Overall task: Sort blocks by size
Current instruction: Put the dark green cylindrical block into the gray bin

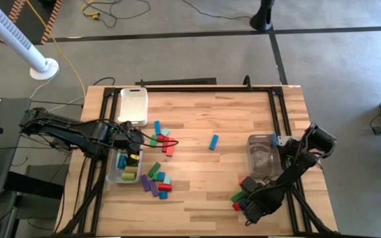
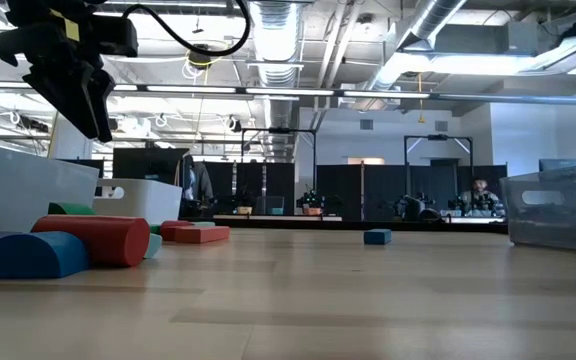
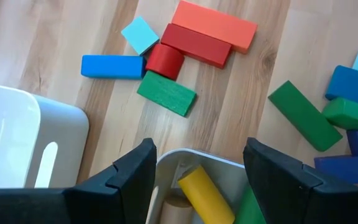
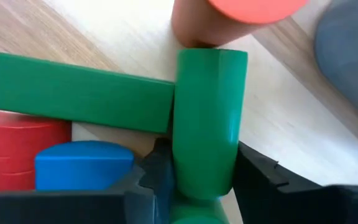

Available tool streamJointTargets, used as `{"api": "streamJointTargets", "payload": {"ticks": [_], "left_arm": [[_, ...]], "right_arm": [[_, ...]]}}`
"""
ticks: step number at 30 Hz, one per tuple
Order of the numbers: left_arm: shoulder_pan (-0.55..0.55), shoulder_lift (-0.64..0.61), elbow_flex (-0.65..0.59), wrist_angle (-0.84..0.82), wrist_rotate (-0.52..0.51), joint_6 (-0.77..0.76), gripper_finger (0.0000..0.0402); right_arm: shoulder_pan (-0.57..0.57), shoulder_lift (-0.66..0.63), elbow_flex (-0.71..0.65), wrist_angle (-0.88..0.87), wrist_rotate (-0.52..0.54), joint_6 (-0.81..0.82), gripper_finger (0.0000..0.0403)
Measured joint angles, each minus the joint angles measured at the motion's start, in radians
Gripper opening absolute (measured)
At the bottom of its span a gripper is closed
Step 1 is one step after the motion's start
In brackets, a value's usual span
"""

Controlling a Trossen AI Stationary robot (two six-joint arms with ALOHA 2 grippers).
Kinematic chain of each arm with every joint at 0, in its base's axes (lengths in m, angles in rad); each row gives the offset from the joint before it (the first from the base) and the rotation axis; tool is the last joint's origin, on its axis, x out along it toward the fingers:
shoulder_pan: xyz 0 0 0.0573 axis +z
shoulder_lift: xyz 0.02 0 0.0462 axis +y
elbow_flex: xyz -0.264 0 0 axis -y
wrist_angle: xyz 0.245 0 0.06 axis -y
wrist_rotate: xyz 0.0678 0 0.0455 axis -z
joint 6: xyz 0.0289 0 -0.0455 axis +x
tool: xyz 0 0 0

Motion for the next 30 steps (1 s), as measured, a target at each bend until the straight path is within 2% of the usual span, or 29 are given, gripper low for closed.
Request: {"api": "streamJointTargets", "payload": {"ticks": [15,30], "left_arm": [[0.0,0.0,0.03,0.001,-0.001,0.04,0.0231],[-0.004,0.0,0.113,-0.017,0.005,0.174,0.0231]], "right_arm": [[0.002,-0.122,-0.003,-0.011,0.005,-0.004,0.0155],[0.004,-0.208,0.075,-0.017,0.047,-0.137,0.0156]]}}
